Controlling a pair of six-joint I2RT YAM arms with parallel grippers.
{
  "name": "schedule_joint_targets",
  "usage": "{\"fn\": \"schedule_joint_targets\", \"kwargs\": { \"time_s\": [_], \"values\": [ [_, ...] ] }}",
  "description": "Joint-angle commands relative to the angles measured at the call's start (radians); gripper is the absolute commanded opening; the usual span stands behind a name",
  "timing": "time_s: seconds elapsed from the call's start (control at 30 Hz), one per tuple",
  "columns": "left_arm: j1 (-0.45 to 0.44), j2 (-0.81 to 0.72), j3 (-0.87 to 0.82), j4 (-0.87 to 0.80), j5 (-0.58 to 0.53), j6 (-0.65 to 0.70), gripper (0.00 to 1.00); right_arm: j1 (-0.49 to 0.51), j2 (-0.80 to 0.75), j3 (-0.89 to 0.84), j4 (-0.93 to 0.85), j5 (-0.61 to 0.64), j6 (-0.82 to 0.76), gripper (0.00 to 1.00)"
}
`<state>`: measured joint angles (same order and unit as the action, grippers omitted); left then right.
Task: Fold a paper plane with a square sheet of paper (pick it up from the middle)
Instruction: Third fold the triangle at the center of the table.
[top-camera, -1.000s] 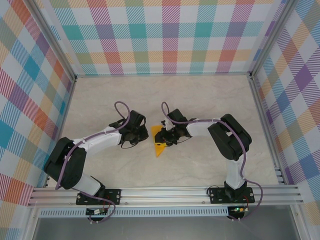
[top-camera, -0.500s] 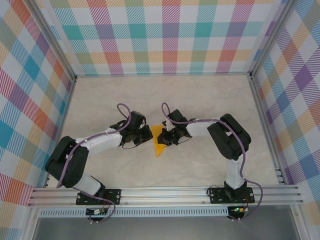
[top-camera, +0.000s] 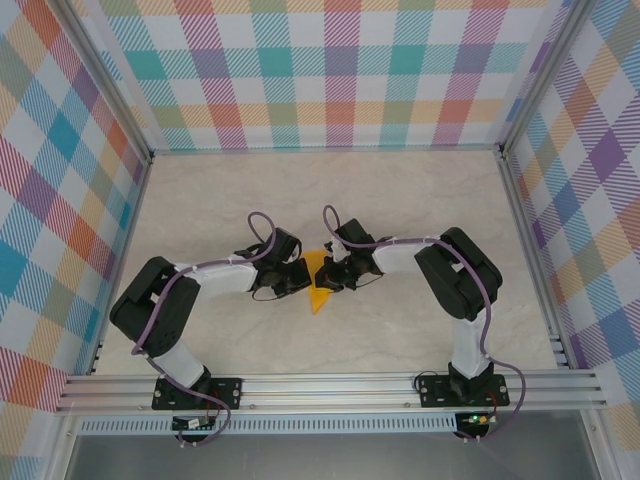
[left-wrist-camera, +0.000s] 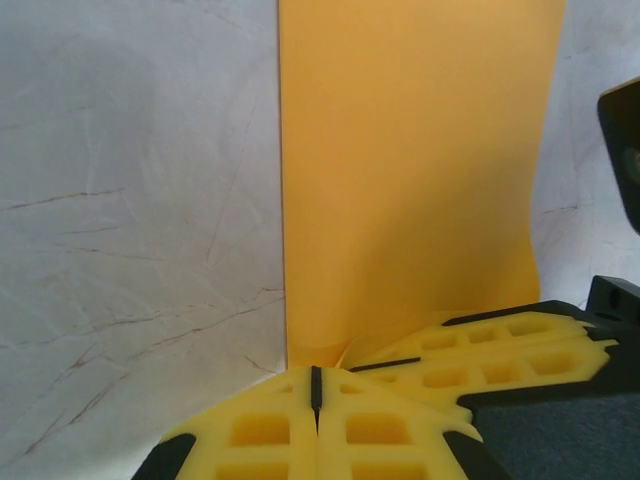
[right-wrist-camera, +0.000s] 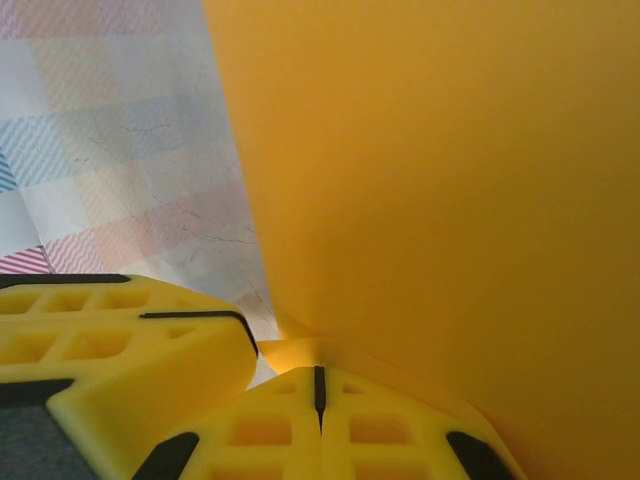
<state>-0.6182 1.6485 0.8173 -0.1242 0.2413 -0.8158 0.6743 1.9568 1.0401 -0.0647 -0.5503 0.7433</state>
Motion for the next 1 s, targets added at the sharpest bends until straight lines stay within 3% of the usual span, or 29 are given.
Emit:
{"fn": "schedule_joint_targets", "kwargs": {
  "time_s": [0.0, 0.53, 0.77, 0.97],
  "values": [
    [-0.009, 0.007, 0.025, 0.015, 0.015, 0.002, 0.0, 0.001, 0.034, -0.008, -0.05, 0.039, -0.013, 0.0],
    [-0.009, -0.01, 0.0, 0.062, 0.02, -0.028, 0.0, 0.001, 0.039, -0.009, -0.049, 0.04, -0.01, 0.0],
    [-0.008, -0.057, -0.005, -0.002, -0.069, -0.023, 0.0, 0.001, 0.04, -0.009, -0.051, 0.04, -0.01, 0.0],
    [-0.009, -0.06, -0.006, 0.035, -0.021, -0.019, 0.0, 0.001, 0.044, -0.009, -0.055, 0.039, -0.01, 0.0]
  ]
}}
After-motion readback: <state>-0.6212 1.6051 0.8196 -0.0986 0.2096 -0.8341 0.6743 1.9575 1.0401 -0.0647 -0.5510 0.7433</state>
